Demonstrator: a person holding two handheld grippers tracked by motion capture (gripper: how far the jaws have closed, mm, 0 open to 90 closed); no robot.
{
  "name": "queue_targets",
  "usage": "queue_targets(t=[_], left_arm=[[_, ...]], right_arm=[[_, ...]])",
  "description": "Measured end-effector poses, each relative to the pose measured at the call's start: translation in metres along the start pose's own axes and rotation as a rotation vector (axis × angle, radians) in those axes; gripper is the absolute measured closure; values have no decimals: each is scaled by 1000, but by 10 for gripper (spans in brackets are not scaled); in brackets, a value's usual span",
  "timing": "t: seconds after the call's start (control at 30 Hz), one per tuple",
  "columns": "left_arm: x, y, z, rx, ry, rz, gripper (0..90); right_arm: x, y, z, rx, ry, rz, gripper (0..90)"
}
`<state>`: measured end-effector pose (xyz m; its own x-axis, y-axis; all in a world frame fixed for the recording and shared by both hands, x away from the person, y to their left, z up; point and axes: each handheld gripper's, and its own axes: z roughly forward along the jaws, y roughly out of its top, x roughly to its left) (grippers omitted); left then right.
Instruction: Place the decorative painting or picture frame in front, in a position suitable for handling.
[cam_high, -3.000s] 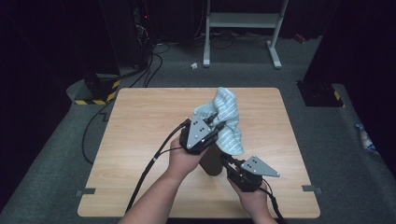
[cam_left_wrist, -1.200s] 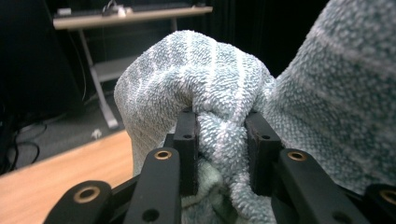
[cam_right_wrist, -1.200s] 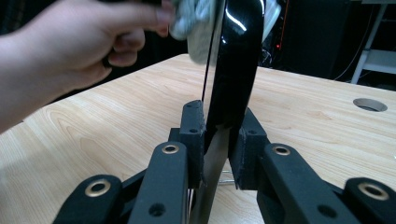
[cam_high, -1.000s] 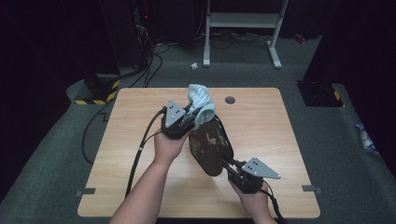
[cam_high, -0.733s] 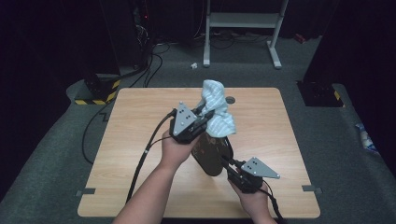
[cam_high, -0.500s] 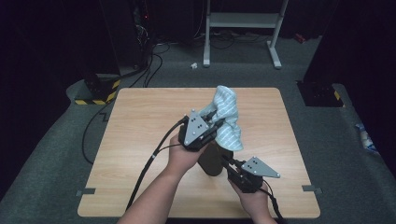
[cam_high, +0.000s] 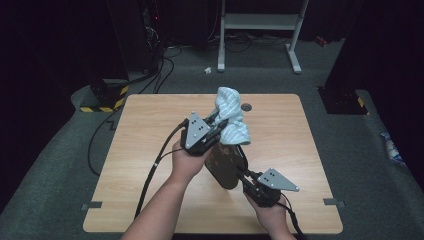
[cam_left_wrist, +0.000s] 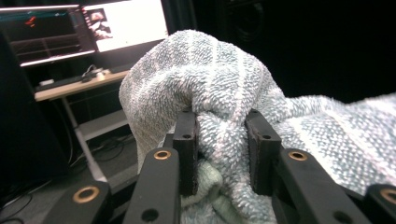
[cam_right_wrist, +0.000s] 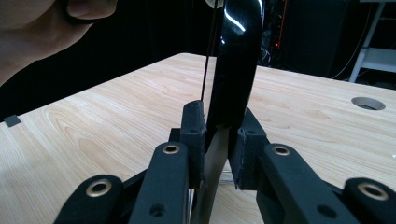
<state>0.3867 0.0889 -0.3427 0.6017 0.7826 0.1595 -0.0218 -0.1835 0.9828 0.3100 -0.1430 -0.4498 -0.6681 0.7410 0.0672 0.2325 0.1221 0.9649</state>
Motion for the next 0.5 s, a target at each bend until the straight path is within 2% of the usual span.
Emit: queue_targets(t=[0.2, 0.33, 0.5], left_arm=[[24, -14, 5, 49, 36, -53, 702], [37, -33, 11, 109, 46, -85, 702], [46, -57, 17, 161, 49, -119, 703]], right_arm=[[0, 0, -1, 1, -1, -1, 768], [0, 0, -1, 0, -2, -2, 768], [0, -1, -1, 1, -4, -1, 766]])
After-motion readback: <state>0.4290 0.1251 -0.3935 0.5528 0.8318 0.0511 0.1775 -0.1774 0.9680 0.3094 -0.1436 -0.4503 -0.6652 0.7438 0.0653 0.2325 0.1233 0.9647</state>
